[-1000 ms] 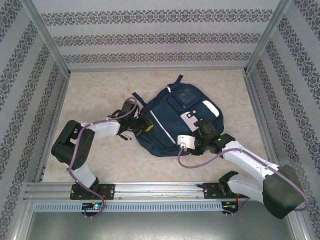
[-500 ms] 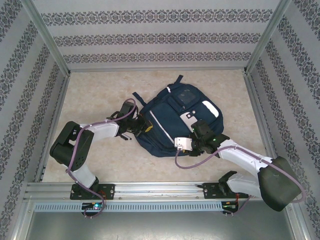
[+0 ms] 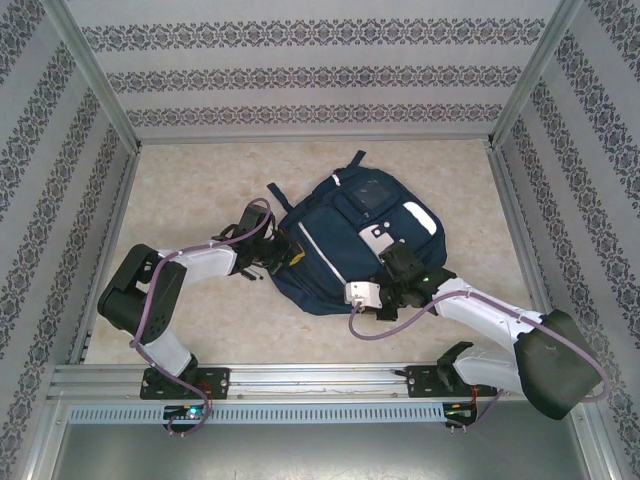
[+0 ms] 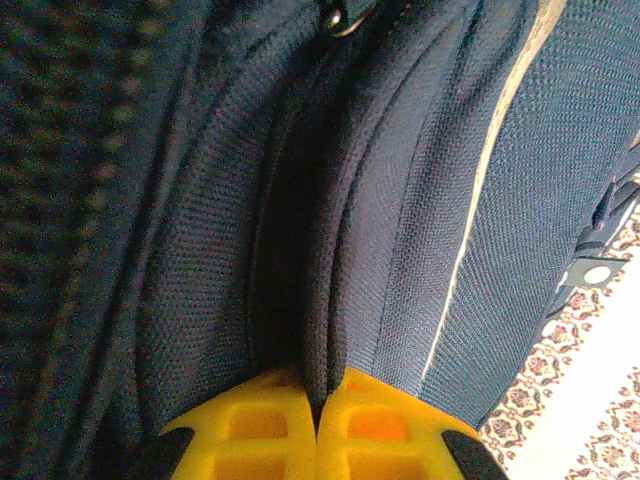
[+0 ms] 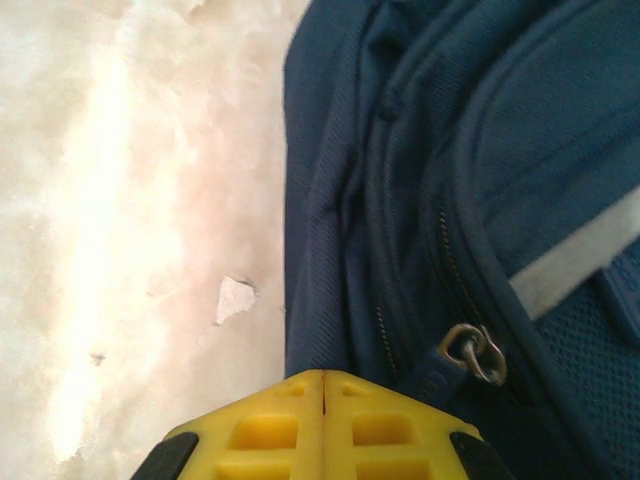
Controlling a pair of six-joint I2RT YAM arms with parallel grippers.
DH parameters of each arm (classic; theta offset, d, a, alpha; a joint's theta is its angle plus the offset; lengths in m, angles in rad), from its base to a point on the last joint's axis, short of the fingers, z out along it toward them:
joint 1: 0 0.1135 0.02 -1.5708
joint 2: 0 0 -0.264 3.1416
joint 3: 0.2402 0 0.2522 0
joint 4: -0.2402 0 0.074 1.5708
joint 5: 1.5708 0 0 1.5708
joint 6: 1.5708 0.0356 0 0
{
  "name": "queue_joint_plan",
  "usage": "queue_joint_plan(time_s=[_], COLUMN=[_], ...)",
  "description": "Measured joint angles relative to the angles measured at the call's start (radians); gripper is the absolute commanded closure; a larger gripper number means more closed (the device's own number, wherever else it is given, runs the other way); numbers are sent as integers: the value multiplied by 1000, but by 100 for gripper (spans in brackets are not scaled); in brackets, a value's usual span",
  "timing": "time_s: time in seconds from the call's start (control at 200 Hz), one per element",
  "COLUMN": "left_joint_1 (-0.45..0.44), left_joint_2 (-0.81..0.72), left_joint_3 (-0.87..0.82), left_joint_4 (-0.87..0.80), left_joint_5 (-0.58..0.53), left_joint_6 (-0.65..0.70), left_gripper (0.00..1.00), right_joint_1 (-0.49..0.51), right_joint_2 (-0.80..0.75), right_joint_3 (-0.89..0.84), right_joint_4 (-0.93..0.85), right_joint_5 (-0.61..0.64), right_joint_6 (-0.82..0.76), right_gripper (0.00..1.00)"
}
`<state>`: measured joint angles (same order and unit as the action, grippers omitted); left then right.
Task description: Pack the student bag
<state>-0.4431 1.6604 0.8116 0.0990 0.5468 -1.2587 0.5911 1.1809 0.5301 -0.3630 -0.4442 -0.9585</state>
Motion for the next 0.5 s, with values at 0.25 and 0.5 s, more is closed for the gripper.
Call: queue_joint_plan(time_s=[0.25,0.5], left_joint_1=[0,0], left_joint_2=[0,0], left_joint_3=[0,-6], left_joint_4=[0,13], left_joint_5=[0,0], left_joint_6=[0,-3], left_gripper=[100,100], right_joint_1=[6,0], right_joint_2=[-29,19], right_joint_3=[-5,-21], right_joint_4=[61,108], right_joint_5=[84,145], right_joint_6=[114,156], right_gripper=[54,56])
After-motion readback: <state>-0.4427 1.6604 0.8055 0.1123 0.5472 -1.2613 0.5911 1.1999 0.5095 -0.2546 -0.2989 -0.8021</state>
